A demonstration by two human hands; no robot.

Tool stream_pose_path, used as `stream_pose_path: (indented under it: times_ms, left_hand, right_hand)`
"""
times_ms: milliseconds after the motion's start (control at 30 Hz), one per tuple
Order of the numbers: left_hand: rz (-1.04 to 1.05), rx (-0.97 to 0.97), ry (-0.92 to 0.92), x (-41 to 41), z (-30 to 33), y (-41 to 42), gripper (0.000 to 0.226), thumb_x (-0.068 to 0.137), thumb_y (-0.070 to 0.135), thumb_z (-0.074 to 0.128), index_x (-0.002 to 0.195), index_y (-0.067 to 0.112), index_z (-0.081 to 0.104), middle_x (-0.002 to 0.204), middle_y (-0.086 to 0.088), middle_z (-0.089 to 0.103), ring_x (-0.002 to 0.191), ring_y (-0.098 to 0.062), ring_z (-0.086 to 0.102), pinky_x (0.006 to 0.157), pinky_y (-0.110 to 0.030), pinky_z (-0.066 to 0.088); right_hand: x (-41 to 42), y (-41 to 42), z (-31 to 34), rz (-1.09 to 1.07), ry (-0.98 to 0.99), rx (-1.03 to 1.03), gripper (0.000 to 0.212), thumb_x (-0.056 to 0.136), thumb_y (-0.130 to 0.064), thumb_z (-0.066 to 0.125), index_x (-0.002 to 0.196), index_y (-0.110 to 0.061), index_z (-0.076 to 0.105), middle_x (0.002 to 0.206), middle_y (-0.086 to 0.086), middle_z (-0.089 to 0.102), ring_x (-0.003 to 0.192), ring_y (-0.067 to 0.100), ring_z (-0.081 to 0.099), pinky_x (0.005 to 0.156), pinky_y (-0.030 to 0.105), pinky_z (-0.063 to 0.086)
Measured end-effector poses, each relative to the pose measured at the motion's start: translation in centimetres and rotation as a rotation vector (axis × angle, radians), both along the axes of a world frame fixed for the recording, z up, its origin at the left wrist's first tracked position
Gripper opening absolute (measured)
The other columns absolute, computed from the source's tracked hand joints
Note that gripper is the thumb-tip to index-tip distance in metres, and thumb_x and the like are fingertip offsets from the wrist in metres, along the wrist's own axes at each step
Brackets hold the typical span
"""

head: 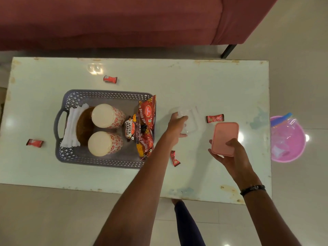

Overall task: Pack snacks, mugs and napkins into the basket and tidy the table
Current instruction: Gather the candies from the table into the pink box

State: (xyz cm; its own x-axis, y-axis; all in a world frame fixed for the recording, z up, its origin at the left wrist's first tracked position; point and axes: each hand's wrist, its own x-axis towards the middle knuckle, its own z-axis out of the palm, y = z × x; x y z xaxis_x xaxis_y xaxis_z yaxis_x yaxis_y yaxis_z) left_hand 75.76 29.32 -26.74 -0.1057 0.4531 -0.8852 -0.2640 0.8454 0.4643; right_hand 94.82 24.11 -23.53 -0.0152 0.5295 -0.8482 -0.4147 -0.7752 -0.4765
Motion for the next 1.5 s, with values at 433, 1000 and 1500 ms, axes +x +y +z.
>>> stream_pose_path:
  times_ms: [433, 1000, 1500]
  left_hand:
    - [-0.526, 0.456, 0.896, 1.4, 0.4, -10.2, 0.043, 0.091, 0.02, 0.053, 0.131, 0.012, 0.04, 0.133, -0.007, 0.045, 0.122, -0.021, 0.039, 0.096, -0.034, 0.043]
    - [-0.481, 0.372, 0.718, 1.4, -1.4, -11.4, 0.011, 0.087, 0.0, 0.053, 0.094, 0.008, 0.057, 0.103, 0.004, 0.04, 0.086, -0.016, 0.059, 0.075, -0.026, 0.057]
    - [-0.105, 0.647, 0.575, 1.6, 3.3, -3.7, 0.014, 0.087, 0.008, 0.061, 0.1, 0.005, 0.058, 0.11, -0.007, 0.05, 0.094, -0.017, 0.061, 0.077, -0.035, 0.059]
  right_hand:
    - [2.9, -1.8, -3.7, 0.319, -0.843, 0.013, 0.029, 0.086, -0.013, 0.058, 0.112, -0.003, 0.054, 0.107, 0.015, 0.055, 0.109, 0.039, 0.053, 0.075, 0.034, 0.048]
    - [-3.0, 6.5, -5.7, 0.697, -1.106, 0.598, 0.02, 0.088, 0.003, 0.05, 0.094, -0.004, 0.068, 0.098, 0.016, 0.063, 0.09, 0.034, 0.06, 0.071, 0.029, 0.043]
    - [-5.9, 4.7, 0.0, 0.517, -0.85, 0.679, 0.041, 0.085, 0.007, 0.057, 0.122, -0.01, 0.054, 0.122, 0.007, 0.062, 0.107, 0.018, 0.063, 0.081, 0.007, 0.049]
